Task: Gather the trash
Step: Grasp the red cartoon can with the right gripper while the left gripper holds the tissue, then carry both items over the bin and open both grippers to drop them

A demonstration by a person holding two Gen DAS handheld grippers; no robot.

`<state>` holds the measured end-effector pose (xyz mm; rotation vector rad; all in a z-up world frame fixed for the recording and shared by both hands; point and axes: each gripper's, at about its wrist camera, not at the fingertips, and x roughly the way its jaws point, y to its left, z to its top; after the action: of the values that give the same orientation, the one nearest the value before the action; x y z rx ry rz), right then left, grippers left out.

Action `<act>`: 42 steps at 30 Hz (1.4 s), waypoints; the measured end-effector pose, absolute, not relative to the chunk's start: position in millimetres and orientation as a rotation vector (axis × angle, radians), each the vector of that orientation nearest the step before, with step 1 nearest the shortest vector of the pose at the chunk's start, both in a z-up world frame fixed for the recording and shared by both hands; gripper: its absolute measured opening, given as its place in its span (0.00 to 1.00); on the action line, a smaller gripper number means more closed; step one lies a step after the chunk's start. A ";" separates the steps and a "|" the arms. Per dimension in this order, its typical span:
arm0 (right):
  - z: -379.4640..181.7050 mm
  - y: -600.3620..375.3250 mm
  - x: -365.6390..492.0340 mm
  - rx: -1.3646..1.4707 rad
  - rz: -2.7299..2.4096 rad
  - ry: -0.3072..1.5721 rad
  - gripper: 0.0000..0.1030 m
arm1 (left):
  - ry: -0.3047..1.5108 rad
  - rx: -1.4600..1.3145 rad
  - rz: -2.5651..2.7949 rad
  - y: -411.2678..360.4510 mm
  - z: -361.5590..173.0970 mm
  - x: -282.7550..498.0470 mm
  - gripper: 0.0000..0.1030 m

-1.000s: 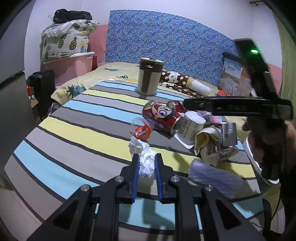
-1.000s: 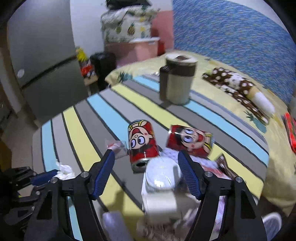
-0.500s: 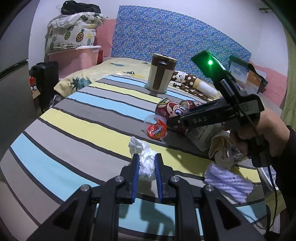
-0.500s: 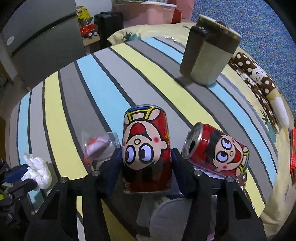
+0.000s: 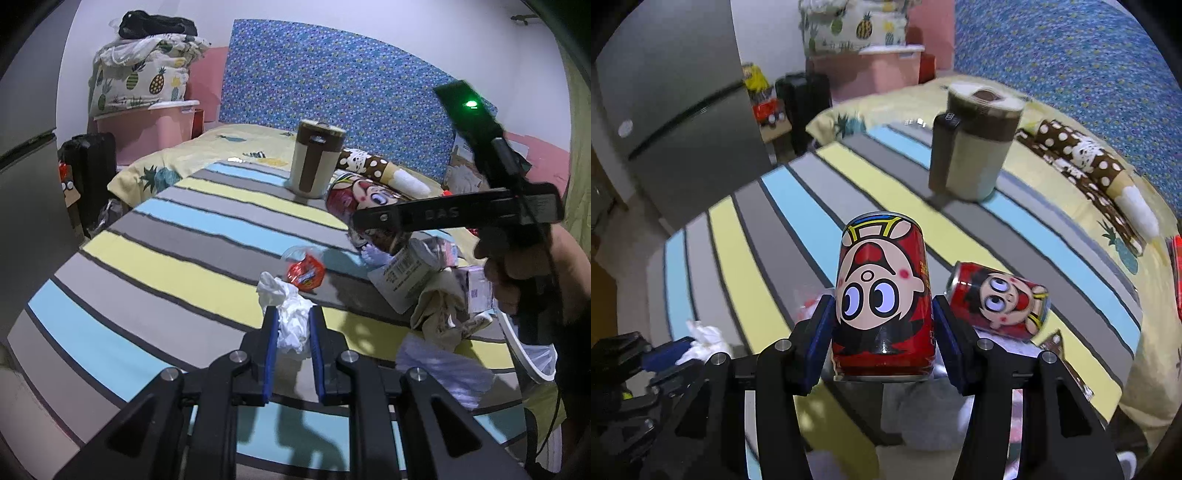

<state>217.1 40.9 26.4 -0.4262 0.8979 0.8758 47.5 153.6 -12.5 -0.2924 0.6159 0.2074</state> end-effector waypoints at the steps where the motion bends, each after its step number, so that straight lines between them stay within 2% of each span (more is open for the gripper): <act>1: 29.2 38.6 215.1 -0.413 0.873 0.889 0.53 | 0.610 -0.287 0.204 151.1 -8.9 47.1 0.17; 9: 59.5 -13.2 207.9 -0.294 0.821 0.816 0.53 | 0.576 -0.247 0.147 122.9 14.8 51.5 0.17; 15: 62.6 -55.6 200.7 -0.226 0.751 0.799 0.53 | 0.556 -0.216 0.076 92.9 30.9 59.5 0.17; 29: 24.3 -192.9 167.3 -0.026 0.491 0.867 0.53 | 0.609 -0.143 -0.164 -11.7 35.0 87.5 0.17; 42: -4.7 -260.5 156.3 0.075 0.323 0.913 0.53 | 0.658 -0.063 -0.382 -108.1 29.9 119.0 0.17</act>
<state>156.3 -260.5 -4.7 0.0745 0.9129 0.3230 119.0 -108.1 29.9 -0.0633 0.6578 -0.3818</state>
